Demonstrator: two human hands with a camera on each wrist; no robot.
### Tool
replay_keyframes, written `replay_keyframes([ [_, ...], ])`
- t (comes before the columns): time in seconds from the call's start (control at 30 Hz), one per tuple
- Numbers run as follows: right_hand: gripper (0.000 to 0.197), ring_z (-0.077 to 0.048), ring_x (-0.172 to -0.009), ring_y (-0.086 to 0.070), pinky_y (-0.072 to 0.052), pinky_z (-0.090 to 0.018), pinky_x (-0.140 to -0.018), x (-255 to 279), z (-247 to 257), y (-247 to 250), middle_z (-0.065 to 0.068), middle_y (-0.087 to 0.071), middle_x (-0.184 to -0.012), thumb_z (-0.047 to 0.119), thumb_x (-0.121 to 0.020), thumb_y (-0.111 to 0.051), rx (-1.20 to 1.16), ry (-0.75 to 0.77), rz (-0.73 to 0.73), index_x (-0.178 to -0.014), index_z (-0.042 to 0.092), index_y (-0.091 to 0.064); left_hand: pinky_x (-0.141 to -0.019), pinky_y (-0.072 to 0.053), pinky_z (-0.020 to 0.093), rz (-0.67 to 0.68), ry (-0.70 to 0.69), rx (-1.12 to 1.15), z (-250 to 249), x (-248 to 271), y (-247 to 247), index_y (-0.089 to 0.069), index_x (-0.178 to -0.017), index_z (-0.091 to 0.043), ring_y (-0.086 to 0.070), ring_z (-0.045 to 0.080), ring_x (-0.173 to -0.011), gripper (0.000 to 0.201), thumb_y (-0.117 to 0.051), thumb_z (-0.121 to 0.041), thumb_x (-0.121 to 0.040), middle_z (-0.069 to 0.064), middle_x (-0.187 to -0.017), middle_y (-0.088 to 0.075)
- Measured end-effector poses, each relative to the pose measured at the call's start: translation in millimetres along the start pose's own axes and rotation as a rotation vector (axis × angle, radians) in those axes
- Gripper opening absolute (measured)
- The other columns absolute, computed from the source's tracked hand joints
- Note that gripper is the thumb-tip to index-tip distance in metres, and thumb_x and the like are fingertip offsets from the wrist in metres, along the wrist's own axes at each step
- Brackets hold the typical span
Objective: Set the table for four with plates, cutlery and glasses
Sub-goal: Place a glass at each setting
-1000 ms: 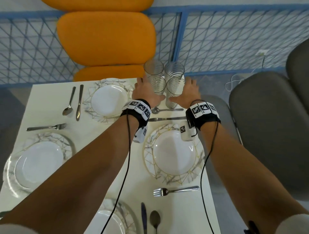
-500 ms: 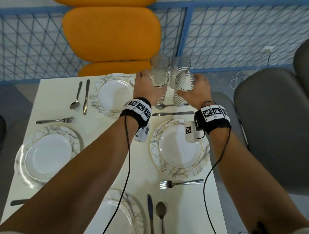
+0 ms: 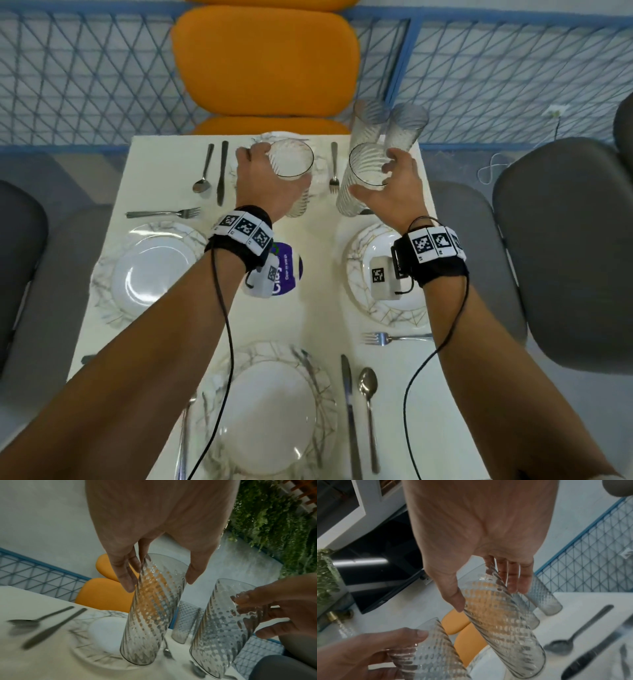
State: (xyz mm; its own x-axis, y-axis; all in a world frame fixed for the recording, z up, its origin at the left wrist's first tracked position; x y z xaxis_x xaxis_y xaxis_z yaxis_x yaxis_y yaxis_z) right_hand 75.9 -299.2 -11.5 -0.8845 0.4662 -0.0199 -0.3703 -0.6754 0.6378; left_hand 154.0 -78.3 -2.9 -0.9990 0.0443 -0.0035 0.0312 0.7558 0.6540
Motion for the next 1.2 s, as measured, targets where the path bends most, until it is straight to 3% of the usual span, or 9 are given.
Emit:
replay_keyframes([
  [0.13, 0.094, -0.024, -0.117, -0.053, -0.047, -0.042, -0.104, 14, 13, -36, -0.008, -0.048, -0.132, 0.040, -0.068, -0.086, 0.013, -0.002, 0.032, -0.143, 0.010, -0.037, -0.092, -0.040, 0.023, -0.015, 0.040, -0.001, 34, 6, 33, -0.048, -0.140, -0.011, -0.056, 0.025, -0.119, 0.088, -0.090, -0.043, -0.070, 0.010, -0.140, -0.040],
  [0.37, 0.097, -0.031, -0.127, -0.048, -0.043, -0.046, -0.107, 18, 19, -88, -0.014, -0.046, -0.138, 0.036, -0.069, -0.085, 0.106, -0.056, 0.108, -0.145, 0.006, -0.034, -0.094, -0.040, 0.023, -0.027, 0.104, 0.025, 81, 14, 68, -0.046, -0.141, -0.008, -0.055, 0.025, -0.120, 0.090, -0.092, -0.039, -0.070, 0.011, -0.139, -0.040],
  [0.5, 0.094, -0.033, -0.126, -0.047, -0.041, -0.047, -0.108, 16, 12, -97, -0.015, -0.045, -0.138, 0.032, -0.070, -0.084, 0.133, -0.066, 0.090, -0.145, 0.004, -0.034, -0.096, -0.043, 0.024, -0.022, 0.110, 0.036, 93, 17, 74, -0.045, -0.142, -0.008, -0.052, 0.020, -0.115, 0.090, -0.091, -0.040, -0.071, 0.010, -0.139, -0.042],
  [0.67, 0.097, -0.032, -0.127, -0.046, -0.041, -0.048, -0.108, 13, 13, -102, -0.015, -0.045, -0.138, 0.033, -0.070, -0.084, 0.139, -0.068, 0.089, -0.147, 0.006, -0.033, -0.102, -0.053, 0.042, -0.026, 0.133, 0.061, 105, 18, 77, -0.048, -0.141, -0.011, -0.058, 0.025, -0.118, 0.090, -0.092, -0.044, -0.069, 0.007, -0.136, -0.049],
  [0.83, 0.108, -0.035, -0.133, -0.040, -0.034, -0.051, -0.113, 13, 15, -101, -0.017, -0.039, -0.144, 0.032, -0.069, -0.086, 0.166, -0.072, 0.126, -0.152, 0.005, -0.022, -0.104, -0.050, 0.039, -0.022, 0.138, 0.058, 104, 18, 74, -0.047, -0.143, -0.011, -0.055, 0.023, -0.122, 0.091, -0.091, -0.044, -0.071, 0.007, -0.137, -0.049],
  [0.93, 0.110, -0.035, -0.134, -0.040, -0.035, -0.047, -0.110, 13, 16, -99, -0.018, -0.037, -0.145, 0.028, -0.070, -0.087, 0.165, -0.073, 0.152, -0.153, 0.004, -0.019, -0.104, -0.049, 0.036, -0.018, 0.133, 0.055, 100, 18, 72, -0.047, -0.143, -0.012, -0.053, 0.022, -0.124, 0.090, -0.091, -0.043, -0.071, 0.006, -0.137, -0.049],
  [1.1, 0.116, -0.040, -0.132, -0.034, -0.032, -0.054, -0.111, 20, 23, -96, -0.019, -0.036, -0.146, 0.040, -0.069, -0.084, 0.242, -0.047, 0.061, -0.156, 0.005, -0.015, -0.098, -0.043, 0.026, -0.010, 0.118, 0.048, 95, 19, 70, -0.045, -0.145, -0.012, -0.052, 0.020, -0.125, 0.091, -0.090, -0.044, -0.073, 0.006, -0.139, -0.049],
  [1.2, 0.104, -0.035, -0.127, -0.034, -0.033, -0.047, -0.105, 27, 38, -93, -0.014, -0.039, -0.144, 0.046, -0.068, -0.076, 0.290, 0.100, -0.055, -0.153, 0.010, -0.027, -0.103, -0.046, 0.032, -0.008, 0.093, 0.050, 91, 22, 69, -0.046, -0.144, -0.016, -0.053, 0.020, -0.121, 0.090, -0.090, -0.047, -0.071, 0.005, -0.138, -0.049],
])
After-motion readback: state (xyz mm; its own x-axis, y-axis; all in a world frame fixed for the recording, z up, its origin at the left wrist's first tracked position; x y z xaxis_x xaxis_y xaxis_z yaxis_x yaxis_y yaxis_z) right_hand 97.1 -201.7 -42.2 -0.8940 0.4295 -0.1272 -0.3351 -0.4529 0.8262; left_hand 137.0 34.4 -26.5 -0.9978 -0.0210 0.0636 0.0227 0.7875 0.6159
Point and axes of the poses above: each hand's wrist, its own x-axis away from the middle knuckle, its own y-axis out of the back of the hand, z = x × y, the point moved 1 cm from there along -x, towards the middle knuckle
